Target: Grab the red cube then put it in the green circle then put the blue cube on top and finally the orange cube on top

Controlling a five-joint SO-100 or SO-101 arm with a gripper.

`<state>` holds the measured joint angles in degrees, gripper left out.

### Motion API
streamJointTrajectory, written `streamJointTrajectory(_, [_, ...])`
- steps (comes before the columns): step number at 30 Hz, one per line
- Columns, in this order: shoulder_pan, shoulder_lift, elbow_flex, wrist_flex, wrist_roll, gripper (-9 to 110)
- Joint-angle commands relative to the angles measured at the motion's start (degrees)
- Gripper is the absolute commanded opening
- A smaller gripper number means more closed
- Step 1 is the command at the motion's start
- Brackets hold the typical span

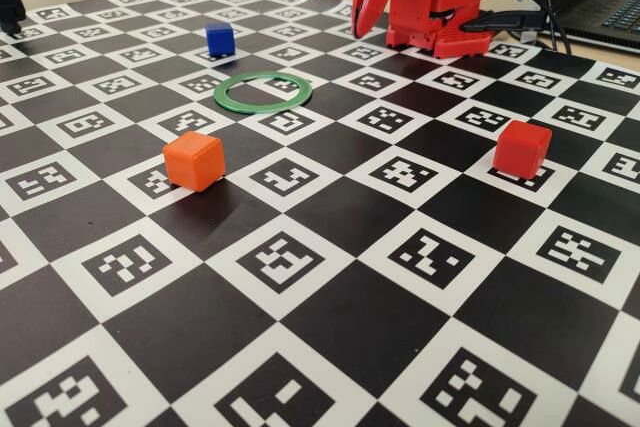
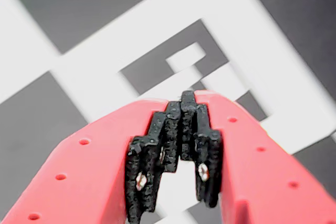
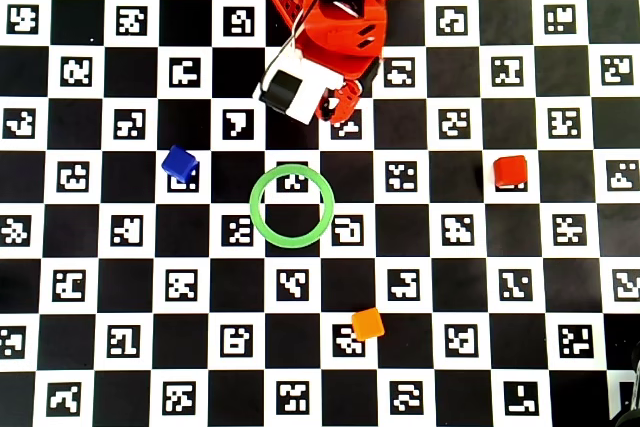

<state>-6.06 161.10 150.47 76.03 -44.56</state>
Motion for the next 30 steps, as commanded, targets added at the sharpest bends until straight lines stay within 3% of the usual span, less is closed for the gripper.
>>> streamJointTrajectory(1, [-6.5, -7.91, -17.4, 4.75, 8.88, -4])
streamJointTrajectory(11, [-20.92, -26.19, -40.34, 13.01, 34.72, 10])
streamJointTrajectory(15, [-27.33, -34.45, -50.63, 14.85, 53.88, 16])
streamJointTrajectory(21, [-35.24, -47.64, -64.6, 19.07, 59.15, 21])
streamJointTrajectory(30, [-40.43, -62.58, -72.33, 19.07, 63.81, 26])
